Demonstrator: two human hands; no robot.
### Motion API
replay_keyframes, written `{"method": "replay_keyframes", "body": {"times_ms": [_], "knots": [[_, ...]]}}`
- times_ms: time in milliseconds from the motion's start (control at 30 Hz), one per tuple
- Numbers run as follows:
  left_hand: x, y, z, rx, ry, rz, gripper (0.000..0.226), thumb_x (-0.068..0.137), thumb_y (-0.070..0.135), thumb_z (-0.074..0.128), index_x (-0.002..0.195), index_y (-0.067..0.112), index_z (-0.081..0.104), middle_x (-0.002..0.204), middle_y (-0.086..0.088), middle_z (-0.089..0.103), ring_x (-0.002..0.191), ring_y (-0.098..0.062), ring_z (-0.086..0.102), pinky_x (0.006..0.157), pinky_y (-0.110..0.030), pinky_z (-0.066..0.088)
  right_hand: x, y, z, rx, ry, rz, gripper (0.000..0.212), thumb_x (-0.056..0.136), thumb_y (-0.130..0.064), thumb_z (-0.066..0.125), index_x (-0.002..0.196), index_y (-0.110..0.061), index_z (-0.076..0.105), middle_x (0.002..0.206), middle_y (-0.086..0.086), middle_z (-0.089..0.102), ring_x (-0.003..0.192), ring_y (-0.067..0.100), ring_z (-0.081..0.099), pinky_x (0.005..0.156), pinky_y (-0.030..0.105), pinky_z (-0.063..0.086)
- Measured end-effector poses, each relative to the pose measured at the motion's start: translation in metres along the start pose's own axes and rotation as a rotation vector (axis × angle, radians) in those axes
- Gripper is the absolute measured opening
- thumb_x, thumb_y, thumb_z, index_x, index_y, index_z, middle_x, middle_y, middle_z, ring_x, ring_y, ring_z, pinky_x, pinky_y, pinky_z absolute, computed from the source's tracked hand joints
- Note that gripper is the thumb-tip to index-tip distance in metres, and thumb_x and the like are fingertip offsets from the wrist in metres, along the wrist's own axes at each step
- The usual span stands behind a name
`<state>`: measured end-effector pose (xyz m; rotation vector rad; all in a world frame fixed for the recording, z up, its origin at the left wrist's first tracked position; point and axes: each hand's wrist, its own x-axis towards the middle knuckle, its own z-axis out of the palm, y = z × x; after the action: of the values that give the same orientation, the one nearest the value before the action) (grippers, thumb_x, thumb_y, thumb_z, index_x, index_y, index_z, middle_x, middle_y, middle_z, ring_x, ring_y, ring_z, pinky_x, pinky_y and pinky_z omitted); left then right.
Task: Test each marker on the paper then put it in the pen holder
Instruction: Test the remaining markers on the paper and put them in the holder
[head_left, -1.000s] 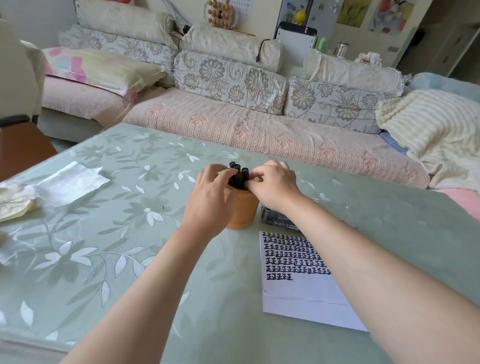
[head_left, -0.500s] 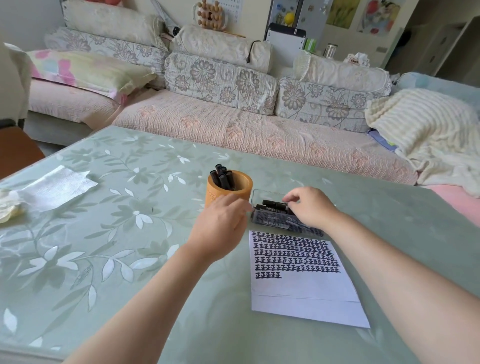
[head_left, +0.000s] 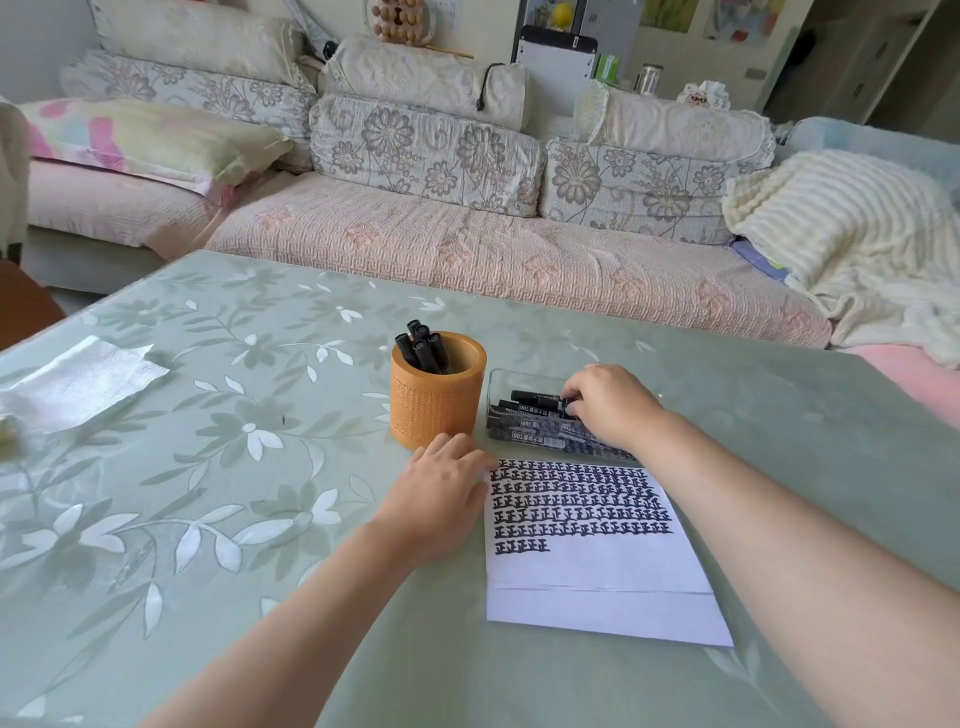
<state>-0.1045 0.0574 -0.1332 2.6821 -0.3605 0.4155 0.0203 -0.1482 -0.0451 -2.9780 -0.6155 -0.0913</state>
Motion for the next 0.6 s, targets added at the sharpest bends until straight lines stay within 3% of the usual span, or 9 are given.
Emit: {"method": "replay_keyframes", "body": {"times_ms": [200,400,600], "knots": [[0.001,0.0,-0.003,-0.007,0.004,0.021,0.031,0.093,0.03,0.042,0.116,0.025,0.061,0.115,0.008,0.055,0.108,-0.017,0.046,0.092,-0.038,0.044,-0.022,-0.014,-0.009,0.0,0.157,-0.22,0.019,0.103,-0.026,0.043,0.118,-0.019,0.053,0.115,0.003,0.058,0.095,0.029,0.058,0.077,0.037,0.042],[0.001,0.008,-0.01,-0.076,0.083,0.036,0.033,0.091,0.022,0.057,0.124,0.022,0.057,0.117,0.005,0.054,0.109,-0.018,0.046,0.095,-0.035,0.043,-0.052,-0.043,-0.019,0.073,0.422,-0.479,0.016,0.091,-0.02,0.065,0.107,-0.018,0.062,0.1,-0.003,0.066,0.095,0.023,0.057,0.088,0.038,0.044],[0.001,0.022,-0.022,-0.212,0.282,0.045,0.053,0.085,0.015,0.065,0.133,0.016,0.044,0.126,0.001,0.046,0.114,-0.02,0.045,0.098,-0.031,0.04,-0.092,-0.063,-0.016,0.262,0.466,-0.622,0.016,0.088,-0.008,0.066,0.104,-0.009,0.062,0.097,0.003,0.067,0.091,0.019,0.061,0.084,0.028,0.047]]}}
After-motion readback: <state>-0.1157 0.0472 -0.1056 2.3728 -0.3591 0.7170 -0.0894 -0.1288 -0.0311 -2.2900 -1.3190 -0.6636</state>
